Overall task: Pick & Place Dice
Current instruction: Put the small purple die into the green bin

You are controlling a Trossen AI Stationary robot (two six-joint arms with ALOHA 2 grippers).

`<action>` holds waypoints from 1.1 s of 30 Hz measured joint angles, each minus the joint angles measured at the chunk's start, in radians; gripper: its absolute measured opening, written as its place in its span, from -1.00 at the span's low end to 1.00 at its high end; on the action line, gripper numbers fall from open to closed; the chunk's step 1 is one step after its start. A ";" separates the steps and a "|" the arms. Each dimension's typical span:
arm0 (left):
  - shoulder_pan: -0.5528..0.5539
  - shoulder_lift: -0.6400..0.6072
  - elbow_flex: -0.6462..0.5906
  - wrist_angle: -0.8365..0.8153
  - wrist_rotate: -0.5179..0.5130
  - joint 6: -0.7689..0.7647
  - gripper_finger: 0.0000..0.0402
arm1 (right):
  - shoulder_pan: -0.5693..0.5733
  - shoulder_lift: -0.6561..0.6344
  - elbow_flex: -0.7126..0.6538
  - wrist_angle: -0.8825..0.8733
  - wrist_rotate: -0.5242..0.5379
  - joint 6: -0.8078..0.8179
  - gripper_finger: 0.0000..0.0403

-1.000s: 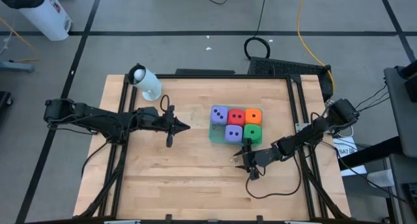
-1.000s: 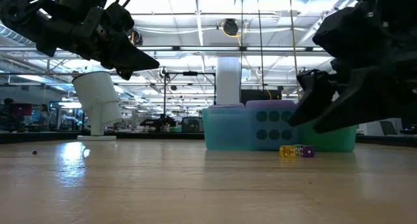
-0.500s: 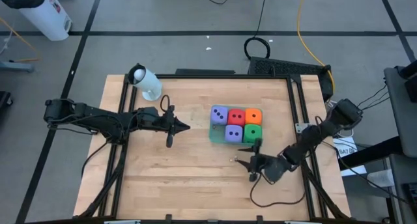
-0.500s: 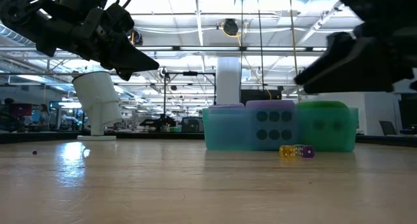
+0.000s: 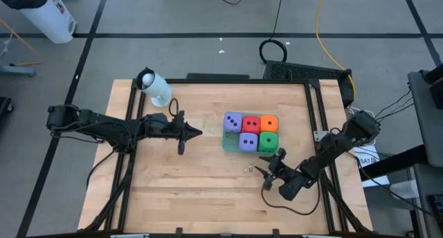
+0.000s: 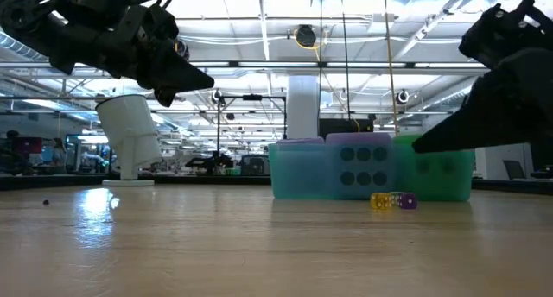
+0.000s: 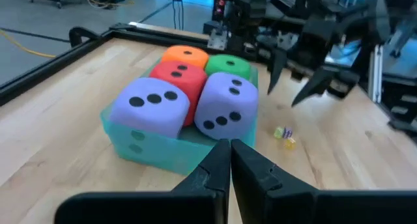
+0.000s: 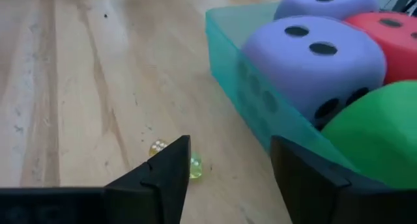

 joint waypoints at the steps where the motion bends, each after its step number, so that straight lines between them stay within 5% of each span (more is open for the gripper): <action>1: 0.000 0.000 0.000 0.006 0.000 -0.013 -0.89 | 0.000 0.014 0.000 0.014 0.001 -0.001 -0.04; 8: 0.000 0.000 0.000 0.019 -0.013 -0.103 -0.89 | -0.006 0.094 0.000 0.058 -0.069 0.062 -0.29; 15: 0.000 0.000 0.000 0.025 -0.087 -0.103 -0.89 | -0.007 0.125 -0.001 0.235 -0.194 -0.150 -0.40; 24: 0.000 0.000 0.000 0.025 -0.103 -0.132 -0.89 | 0.009 0.124 -0.001 0.330 -0.260 -0.210 -0.49; 33: 0.027 -0.008 0.000 0.005 -0.103 0.050 -0.95 | 0.000 0.124 0.000 0.337 -0.264 -0.200 -0.53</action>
